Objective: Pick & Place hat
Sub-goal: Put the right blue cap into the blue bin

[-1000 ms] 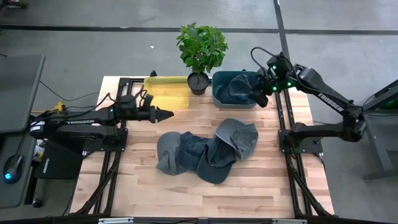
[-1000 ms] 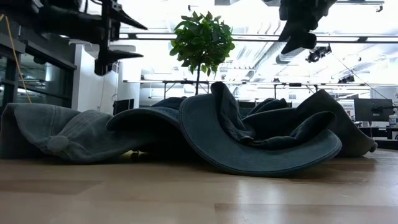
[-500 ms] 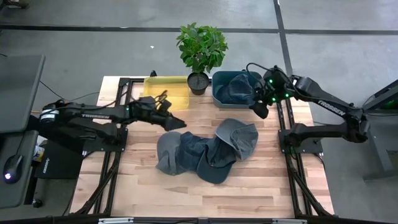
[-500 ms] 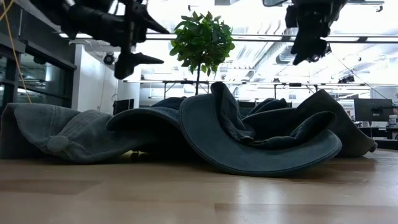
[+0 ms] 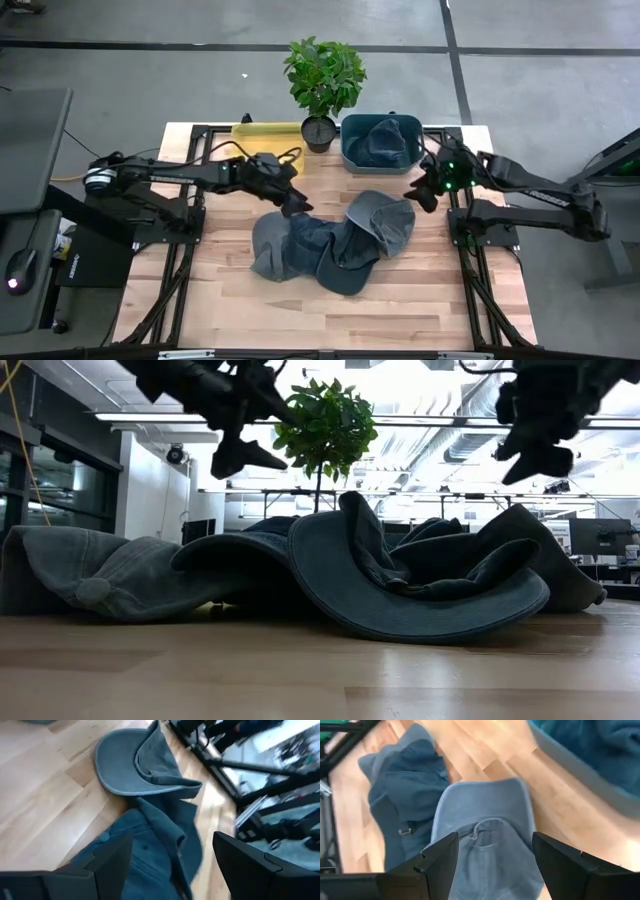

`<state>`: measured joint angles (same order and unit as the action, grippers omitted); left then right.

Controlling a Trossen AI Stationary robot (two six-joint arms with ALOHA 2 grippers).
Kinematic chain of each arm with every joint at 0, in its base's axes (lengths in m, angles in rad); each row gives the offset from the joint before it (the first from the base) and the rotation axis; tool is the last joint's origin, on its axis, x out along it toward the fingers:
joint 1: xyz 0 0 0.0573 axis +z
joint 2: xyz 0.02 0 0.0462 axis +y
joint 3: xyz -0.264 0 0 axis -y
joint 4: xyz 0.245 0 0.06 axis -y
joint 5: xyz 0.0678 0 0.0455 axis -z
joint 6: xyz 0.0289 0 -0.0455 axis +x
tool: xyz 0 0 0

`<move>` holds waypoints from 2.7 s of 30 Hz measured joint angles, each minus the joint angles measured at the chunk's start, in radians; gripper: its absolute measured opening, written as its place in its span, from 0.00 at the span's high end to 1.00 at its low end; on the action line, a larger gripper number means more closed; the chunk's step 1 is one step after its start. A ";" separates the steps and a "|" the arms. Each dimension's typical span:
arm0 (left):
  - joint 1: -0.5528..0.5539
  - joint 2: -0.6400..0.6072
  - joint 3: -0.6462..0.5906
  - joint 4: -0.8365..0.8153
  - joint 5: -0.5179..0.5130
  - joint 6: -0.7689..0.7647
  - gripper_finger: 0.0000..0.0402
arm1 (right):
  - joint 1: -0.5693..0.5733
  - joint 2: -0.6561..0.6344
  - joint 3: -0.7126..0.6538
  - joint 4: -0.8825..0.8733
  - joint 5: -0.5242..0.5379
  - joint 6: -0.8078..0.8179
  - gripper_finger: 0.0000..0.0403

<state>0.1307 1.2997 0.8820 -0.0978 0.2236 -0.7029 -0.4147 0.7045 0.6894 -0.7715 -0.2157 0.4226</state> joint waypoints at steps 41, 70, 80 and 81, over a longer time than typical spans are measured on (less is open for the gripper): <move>-0.363 0.310 0.128 -0.056 -0.227 -0.325 0.31 | 0.130 -0.103 -0.078 0.066 0.050 0.029 0.38; -0.360 0.526 0.362 -0.218 -0.128 -0.454 0.31 | 0.130 -0.104 -0.078 0.066 0.055 0.022 0.38; -0.360 0.598 0.493 -0.376 -0.138 -0.422 0.38 | 0.130 -0.104 -0.078 0.057 0.057 0.022 0.38; -0.360 0.598 0.493 -0.380 -0.138 -0.422 0.42 | 0.130 -0.104 -0.078 0.057 0.057 0.022 0.38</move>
<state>-0.2295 1.8973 1.3753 -0.4779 0.0861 -1.1252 -0.2852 0.6006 0.6113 -0.7142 -0.1585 0.4450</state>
